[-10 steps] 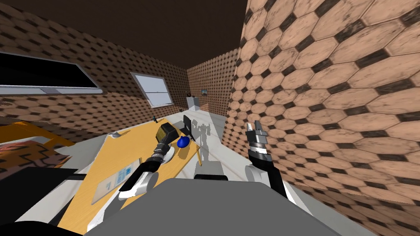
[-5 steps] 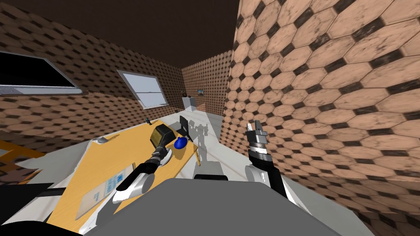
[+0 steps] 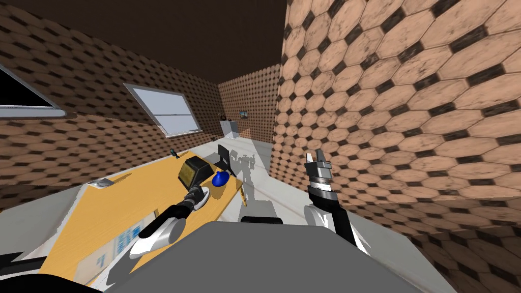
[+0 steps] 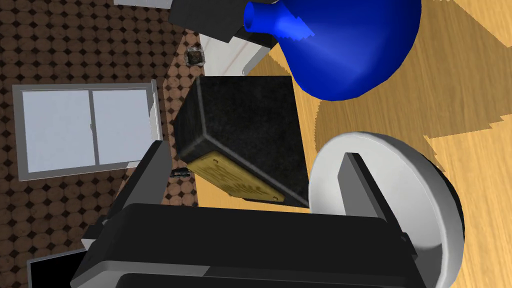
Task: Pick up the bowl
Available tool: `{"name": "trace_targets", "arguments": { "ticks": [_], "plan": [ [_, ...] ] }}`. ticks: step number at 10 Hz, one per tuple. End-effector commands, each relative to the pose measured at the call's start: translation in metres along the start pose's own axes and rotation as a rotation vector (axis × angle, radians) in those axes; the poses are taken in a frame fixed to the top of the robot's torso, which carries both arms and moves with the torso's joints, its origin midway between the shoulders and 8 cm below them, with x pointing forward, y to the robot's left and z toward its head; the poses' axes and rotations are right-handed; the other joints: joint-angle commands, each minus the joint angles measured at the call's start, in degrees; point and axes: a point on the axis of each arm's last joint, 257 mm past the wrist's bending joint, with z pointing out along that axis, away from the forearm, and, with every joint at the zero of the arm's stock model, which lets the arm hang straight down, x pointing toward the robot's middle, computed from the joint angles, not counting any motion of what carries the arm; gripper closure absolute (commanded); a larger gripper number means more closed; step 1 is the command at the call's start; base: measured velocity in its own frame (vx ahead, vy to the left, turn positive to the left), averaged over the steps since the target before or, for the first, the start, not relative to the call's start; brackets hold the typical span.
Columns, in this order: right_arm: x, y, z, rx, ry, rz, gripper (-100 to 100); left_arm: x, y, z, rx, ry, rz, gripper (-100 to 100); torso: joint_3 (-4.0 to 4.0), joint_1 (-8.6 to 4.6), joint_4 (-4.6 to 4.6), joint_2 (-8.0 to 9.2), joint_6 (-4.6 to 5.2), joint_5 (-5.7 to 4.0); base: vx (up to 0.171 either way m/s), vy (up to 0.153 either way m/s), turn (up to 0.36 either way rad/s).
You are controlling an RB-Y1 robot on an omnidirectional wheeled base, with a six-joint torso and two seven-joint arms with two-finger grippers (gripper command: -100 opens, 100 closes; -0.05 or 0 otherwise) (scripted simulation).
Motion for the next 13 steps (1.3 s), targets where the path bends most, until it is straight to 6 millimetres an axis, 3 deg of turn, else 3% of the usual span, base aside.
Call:
{"name": "trace_targets", "arguments": {
  "ticks": [1,4,6,8,9,10,12,13],
  "plan": [
    [0.000,0.000,0.000,0.000,0.000,0.000,0,-0.019,0.019,0.001,-0.072,-0.028,-0.027,-100,0.00,0.00,0.00,0.00,0.00,0.00,-0.035,0.005,-0.157],
    [0.000,0.000,0.000,0.000,0.000,0.000,0,-0.036,0.039,-0.001,-0.146,-0.055,-0.053,-100,-0.01,0.01,0.00,-0.01,0.03,0.00,-0.029,0.008,-0.130],
    [0.000,0.000,0.000,0.000,0.000,0.000,0,-0.068,0.064,-0.007,-0.243,-0.106,-0.104,-100,0.01,0.01,0.00,0.01,0.02,0.00,-0.044,0.006,-0.228],
    [0.000,0.000,0.000,0.000,0.000,0.000,0,-0.068,0.071,-0.008,-0.268,-0.110,-0.105,-100,0.01,0.03,0.01,0.02,-0.02,0.00,-0.023,0.010,-0.036],
    [0.000,0.000,0.000,0.000,0.000,0.000,0,-0.084,0.083,-0.013,-0.320,-0.137,-0.132,-100,-0.02,0.01,-0.01,-0.05,-0.03,0.00,-0.020,0.001,-0.177],
    [0.000,0.000,0.000,0.000,0.000,0.000,0,-0.084,0.084,-0.014,-0.325,-0.138,-0.132,-100,-0.03,0.00,-0.01,-0.05,0.02,0.00,-0.023,0.006,-0.111],
    [0.000,0.000,0.000,0.000,0.000,0.000,0,-0.113,0.104,-0.025,-0.409,-0.191,-0.185,-100,-0.02,0.02,-0.01,-0.03,0.01,0.00,-0.037,0.011,-0.213],
    [0.000,0.000,0.000,0.000,0.000,0.000,0,-0.113,0.108,-0.027,-0.429,-0.194,-0.186,-100,0.01,0.06,0.00,0.02,0.02,0.00,-0.036,0.015,-0.077]
  ]
}}
